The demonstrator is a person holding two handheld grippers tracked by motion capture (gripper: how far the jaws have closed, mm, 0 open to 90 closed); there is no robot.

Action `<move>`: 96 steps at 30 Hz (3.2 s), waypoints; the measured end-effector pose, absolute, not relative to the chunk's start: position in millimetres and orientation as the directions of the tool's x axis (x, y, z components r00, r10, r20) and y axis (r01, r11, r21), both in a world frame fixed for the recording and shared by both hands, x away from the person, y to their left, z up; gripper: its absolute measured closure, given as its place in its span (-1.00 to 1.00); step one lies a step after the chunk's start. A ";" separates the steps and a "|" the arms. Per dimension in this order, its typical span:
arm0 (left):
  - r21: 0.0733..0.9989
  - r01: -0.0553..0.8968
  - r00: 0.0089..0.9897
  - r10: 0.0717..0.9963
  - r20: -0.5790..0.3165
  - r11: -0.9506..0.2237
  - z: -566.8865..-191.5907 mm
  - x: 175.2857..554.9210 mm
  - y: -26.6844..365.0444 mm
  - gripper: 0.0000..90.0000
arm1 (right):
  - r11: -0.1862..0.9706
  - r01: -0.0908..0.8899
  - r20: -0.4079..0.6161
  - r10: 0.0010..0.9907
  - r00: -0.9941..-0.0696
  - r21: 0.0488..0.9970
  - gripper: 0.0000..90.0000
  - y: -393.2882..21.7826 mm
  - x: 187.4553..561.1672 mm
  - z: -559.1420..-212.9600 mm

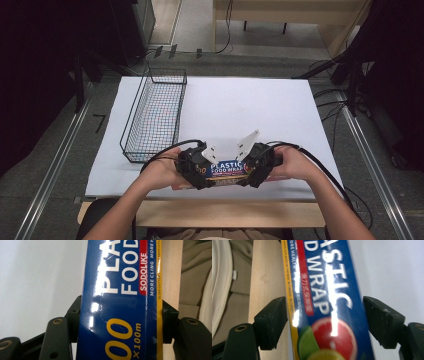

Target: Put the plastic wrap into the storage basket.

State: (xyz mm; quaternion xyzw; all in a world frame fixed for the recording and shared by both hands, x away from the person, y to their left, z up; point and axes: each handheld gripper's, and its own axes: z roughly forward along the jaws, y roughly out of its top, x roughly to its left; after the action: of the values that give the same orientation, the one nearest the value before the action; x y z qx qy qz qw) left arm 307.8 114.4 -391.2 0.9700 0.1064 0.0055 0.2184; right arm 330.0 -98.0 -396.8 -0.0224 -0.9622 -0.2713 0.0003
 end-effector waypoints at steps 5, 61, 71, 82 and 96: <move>0.430 0.223 0.972 0.231 -0.035 -0.875 -389.6 310.4 118.6 -0.10 | 0.824 0.075 -0.006 0.095 -0.995 0.561 -0.56 -114.1 336.4 -391.6; 0.514 0.490 0.831 0.555 -0.033 -0.704 -342.1 345.2 172.0 -0.10 | 0.726 0.328 -0.030 0.432 -0.901 0.605 -0.55 -168.6 355.1 -416.1; 0.513 0.521 0.810 0.584 -0.046 -0.682 -334.7 356.6 175.3 -0.10 | 0.692 0.362 -0.032 0.485 -0.874 0.625 -0.55 -155.2 358.0 -426.4; 0.501 0.558 0.778 0.627 -0.040 -0.661 -328.6 375.0 181.5 -0.10 | 0.720 0.399 -0.007 0.488 -0.873 0.568 -0.55 -149.5 366.9 -439.6; 0.532 0.625 0.685 0.728 -0.025 -0.571 -322.3 380.9 216.9 -0.10 | 0.727 0.424 -0.011 0.509 -0.861 0.540 -0.55 -148.5 370.5 -444.9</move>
State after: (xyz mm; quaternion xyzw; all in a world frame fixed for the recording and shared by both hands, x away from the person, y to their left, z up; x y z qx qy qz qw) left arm 380.9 216.9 -322.3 0.8807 0.3841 0.0987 0.2591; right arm 370.5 -148.5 -444.9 -0.2519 -0.9260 -0.2699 -0.0793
